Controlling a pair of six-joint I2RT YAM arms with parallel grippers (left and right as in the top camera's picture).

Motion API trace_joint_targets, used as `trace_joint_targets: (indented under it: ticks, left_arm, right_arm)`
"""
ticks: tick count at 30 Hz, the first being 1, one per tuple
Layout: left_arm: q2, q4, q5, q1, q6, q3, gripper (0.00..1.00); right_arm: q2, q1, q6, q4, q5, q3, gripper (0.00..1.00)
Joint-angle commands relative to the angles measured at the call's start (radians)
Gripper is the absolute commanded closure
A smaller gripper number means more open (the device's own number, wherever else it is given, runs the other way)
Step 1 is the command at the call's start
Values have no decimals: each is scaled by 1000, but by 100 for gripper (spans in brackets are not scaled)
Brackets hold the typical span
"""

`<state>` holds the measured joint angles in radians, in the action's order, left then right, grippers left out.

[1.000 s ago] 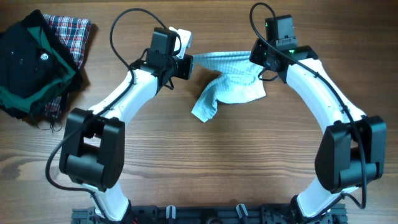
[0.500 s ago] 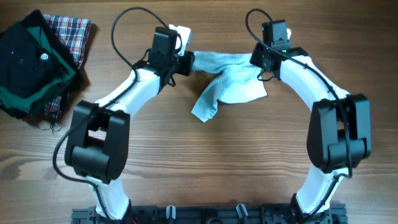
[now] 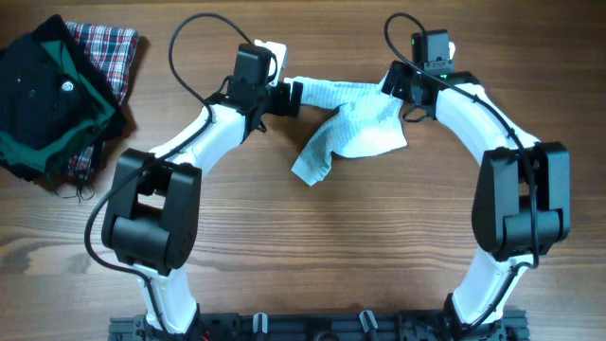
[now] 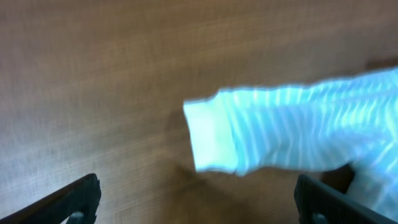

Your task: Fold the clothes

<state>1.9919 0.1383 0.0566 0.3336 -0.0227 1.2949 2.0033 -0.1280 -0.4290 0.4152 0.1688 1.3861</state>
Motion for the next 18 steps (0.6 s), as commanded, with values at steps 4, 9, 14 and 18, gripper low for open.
trace_joint_targets:
  ticks: [4,9,14,18]
  left_arm:
    - [-80,226,123,-5,-71,22,3]
    - [-122,441,296,5,-89,22,12]
    - [-120,561,249,65,53,21,17]
    - [-119,615,88,122,76,21,19]
  right_arm:
    - [-183,1,69,132,-137,3,1]
    - [-277,1,115,249,-171,3,1]
    - [-285,1,115,293,-172,3,0]
    - [-285,2,116,297,-187,3,0]
